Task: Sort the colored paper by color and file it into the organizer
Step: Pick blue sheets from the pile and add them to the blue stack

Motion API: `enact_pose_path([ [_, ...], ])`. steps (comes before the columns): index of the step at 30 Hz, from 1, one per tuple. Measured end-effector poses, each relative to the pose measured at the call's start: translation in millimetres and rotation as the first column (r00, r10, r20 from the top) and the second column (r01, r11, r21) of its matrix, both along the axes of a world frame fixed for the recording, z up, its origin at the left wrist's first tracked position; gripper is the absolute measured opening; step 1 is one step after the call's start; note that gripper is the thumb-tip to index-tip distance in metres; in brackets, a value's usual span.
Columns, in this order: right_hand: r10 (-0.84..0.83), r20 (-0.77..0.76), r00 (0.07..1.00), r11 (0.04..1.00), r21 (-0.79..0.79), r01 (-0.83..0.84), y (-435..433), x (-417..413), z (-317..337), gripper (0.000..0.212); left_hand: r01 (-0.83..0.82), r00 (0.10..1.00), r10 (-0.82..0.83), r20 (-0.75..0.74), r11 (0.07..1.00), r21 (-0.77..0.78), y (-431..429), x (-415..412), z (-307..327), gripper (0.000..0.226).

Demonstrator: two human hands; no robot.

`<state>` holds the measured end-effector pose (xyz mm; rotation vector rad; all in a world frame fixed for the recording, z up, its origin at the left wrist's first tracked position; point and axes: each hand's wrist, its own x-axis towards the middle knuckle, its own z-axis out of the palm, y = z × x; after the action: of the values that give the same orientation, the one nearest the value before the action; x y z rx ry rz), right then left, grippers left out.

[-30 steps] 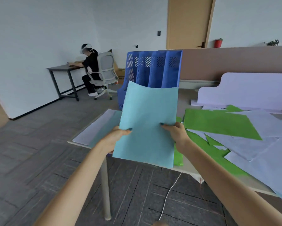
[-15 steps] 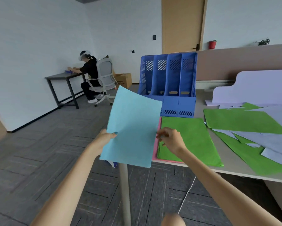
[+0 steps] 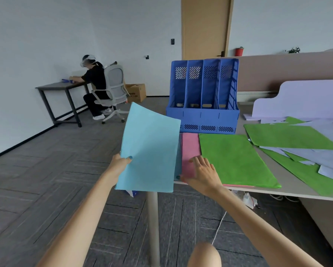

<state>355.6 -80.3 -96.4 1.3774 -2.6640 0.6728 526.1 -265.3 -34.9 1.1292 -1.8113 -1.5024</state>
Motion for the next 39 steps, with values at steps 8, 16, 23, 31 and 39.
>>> enact_pose_path([
  [8, 0.037, -0.116, 0.993, 0.996, -0.077, -0.046, 3.6, 15.4, -2.7, 0.065, 0.034, 0.999, -0.033, -0.032, 0.999, 0.025, -28.2, 1.8, -13.9, 0.028],
  [16, 0.045, -0.239, 0.97, 0.997, -0.044, -0.057, 17.6, 1.9, 10.4, 0.05, 0.051, 0.998, -0.053, 0.022, 0.997, 0.064, -25.2, 3.7, -11.2, 0.021],
  [23, -0.184, 0.157, 0.97, 0.94, -0.262, 0.221, 31.2, -25.7, 8.4, 0.022, 0.125, 0.987, -0.136, 0.092, 0.986, 0.112, -26.7, 2.4, -7.6, 0.049],
  [31, -0.309, 0.379, 0.873, 0.67, -0.565, 0.482, 47.1, -53.0, 28.3, 0.017, 0.258, 0.954, -0.277, 0.113, 0.953, 0.16, -0.4, -32.7, -1.3, 0.038],
  [39, -0.295, 0.322, 0.9, 0.655, -0.618, 0.436, 56.1, -60.0, 37.7, 0.017, 0.31, 0.936, -0.328, 0.13, 0.94, 0.142, 13.7, -94.5, -9.8, 0.018],
])
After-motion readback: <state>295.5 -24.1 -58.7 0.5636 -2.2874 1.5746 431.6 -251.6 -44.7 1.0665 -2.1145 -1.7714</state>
